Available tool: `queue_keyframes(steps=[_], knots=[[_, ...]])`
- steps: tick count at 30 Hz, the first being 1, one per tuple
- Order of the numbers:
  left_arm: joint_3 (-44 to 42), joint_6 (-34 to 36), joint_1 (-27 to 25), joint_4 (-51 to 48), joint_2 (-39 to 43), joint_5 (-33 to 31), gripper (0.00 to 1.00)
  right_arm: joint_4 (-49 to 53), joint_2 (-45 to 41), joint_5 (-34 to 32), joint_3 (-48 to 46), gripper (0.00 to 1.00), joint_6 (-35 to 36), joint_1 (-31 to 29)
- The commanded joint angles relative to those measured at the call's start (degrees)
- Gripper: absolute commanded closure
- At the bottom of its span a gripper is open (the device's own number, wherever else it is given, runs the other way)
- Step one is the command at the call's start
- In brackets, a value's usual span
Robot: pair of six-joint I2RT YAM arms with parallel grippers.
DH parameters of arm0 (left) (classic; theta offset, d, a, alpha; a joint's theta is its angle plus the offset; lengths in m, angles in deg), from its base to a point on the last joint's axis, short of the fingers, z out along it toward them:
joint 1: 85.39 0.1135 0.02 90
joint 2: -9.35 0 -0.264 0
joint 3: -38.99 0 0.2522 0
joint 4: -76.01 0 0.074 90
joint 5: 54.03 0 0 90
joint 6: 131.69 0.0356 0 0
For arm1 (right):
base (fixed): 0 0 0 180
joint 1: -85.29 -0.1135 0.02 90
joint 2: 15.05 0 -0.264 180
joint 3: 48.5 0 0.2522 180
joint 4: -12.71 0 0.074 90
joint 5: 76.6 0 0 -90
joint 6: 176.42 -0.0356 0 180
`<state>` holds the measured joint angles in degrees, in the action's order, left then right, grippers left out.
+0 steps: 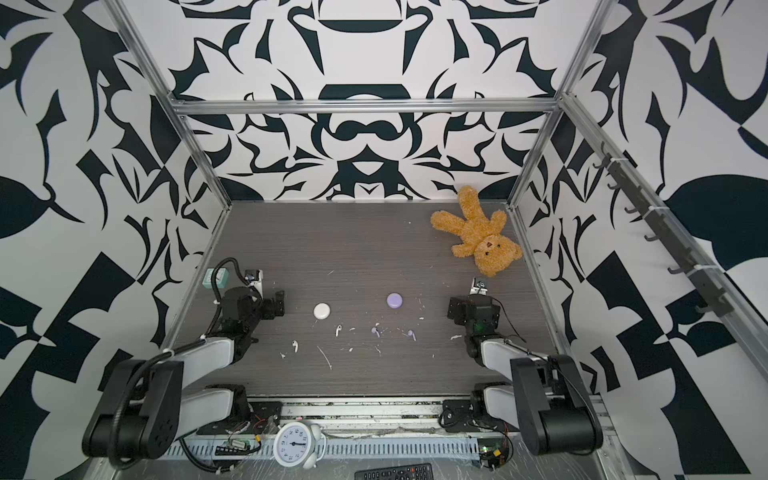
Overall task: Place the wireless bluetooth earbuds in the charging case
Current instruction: 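Raise both arms from rest and swing grippers toward the earbud cases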
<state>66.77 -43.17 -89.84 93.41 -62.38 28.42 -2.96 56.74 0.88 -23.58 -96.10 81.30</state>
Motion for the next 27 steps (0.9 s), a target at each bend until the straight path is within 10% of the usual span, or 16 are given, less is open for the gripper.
queue_keyframes(steps=[1,27], knots=[[6.54,0.25,1.01,23.25,-17.95,-2.14,0.01,-23.93,17.52,-3.76,8.82,0.00,8.83,-2.08],[6.46,0.25,0.96,23.34,-17.92,-2.06,0.01,-23.92,17.52,-3.49,8.83,0.01,8.82,-2.08]])
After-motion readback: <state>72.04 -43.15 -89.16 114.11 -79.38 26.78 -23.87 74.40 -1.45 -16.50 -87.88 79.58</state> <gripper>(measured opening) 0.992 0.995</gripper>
